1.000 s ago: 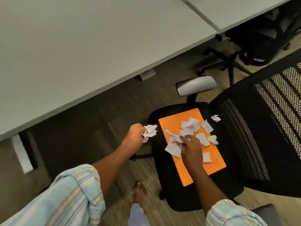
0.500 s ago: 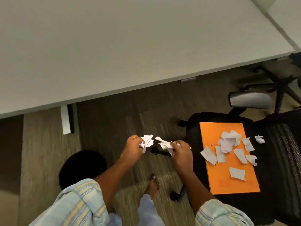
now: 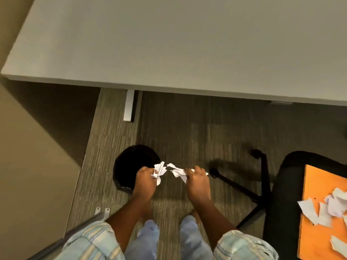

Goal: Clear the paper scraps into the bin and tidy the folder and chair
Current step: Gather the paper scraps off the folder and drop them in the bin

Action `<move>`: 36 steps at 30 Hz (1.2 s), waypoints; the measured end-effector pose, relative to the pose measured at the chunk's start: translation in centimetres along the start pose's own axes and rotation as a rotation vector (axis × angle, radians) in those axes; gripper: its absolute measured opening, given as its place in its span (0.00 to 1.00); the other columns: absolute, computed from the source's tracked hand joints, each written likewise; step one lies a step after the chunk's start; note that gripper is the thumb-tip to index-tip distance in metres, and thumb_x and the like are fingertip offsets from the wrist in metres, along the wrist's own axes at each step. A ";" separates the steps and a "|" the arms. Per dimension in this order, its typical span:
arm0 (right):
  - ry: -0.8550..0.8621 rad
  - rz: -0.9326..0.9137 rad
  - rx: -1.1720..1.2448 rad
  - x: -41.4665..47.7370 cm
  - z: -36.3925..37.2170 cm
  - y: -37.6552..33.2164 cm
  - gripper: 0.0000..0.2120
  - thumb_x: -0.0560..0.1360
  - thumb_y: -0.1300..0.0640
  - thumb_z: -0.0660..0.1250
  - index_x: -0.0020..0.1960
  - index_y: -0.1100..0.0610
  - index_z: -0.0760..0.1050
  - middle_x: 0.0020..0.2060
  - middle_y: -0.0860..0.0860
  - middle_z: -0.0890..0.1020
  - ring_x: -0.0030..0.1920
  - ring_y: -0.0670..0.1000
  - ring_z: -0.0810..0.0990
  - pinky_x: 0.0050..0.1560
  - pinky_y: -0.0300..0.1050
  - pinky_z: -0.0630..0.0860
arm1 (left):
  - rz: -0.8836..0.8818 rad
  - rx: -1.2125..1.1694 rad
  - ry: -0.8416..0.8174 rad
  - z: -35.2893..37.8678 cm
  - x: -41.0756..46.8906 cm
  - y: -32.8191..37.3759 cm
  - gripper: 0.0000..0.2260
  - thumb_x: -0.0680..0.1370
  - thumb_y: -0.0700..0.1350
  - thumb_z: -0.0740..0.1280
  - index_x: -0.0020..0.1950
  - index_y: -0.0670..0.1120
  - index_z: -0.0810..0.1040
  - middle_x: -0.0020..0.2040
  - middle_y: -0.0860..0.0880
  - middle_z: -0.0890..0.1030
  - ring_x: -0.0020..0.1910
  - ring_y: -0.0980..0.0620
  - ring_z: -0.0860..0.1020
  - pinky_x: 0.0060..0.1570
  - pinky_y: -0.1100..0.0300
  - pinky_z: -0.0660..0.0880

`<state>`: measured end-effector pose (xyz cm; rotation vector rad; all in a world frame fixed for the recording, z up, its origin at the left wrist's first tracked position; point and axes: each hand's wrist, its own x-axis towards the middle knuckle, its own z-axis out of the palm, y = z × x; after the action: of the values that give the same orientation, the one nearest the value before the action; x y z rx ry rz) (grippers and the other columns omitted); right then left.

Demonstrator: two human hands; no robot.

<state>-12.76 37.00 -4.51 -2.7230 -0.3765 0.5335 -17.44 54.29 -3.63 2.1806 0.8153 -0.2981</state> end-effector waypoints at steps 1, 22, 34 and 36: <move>-0.016 -0.015 -0.013 0.4 1.0 -1.2 0.14 0.72 0.66 0.65 0.56 0.59 0.80 0.49 0.61 0.80 0.50 0.63 0.77 0.45 0.54 0.76 | -0.039 -0.023 0.020 -0.6 0.4 -1.5 0.06 0.68 0.29 0.68 0.42 0.36 0.82 0.43 0.38 0.81 0.41 0.47 0.78 0.41 0.67 0.68; -0.404 -0.016 -0.195 12.2 24.7 -14.3 0.18 0.77 0.58 0.60 0.66 0.56 0.70 0.67 0.59 0.70 0.65 0.61 0.71 0.58 0.54 0.74 | -0.323 -0.146 -0.206 1.7 14.8 -24.4 0.20 0.68 0.31 0.70 0.59 0.34 0.75 0.57 0.35 0.79 0.58 0.38 0.76 0.57 0.48 0.74; -0.632 0.087 0.094 15.6 29.6 -14.6 0.29 0.78 0.51 0.63 0.76 0.50 0.57 0.75 0.60 0.56 0.72 0.63 0.61 0.70 0.54 0.64 | -0.361 -0.137 -0.195 1.8 16.6 -28.3 0.17 0.73 0.30 0.62 0.61 0.37 0.74 0.57 0.37 0.79 0.56 0.38 0.76 0.50 0.56 0.70; -0.625 0.041 0.137 15.5 29.4 -14.9 0.24 0.79 0.54 0.62 0.74 0.53 0.61 0.73 0.61 0.59 0.71 0.62 0.63 0.69 0.51 0.64 | -0.386 -0.117 -0.225 1.6 16.1 -29.1 0.17 0.73 0.30 0.62 0.62 0.36 0.73 0.58 0.36 0.79 0.57 0.39 0.76 0.56 0.52 0.73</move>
<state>-13.70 63.58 -29.44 -2.3806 -0.4127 1.3687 -23.62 74.90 -29.08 1.8311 1.0910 -0.6578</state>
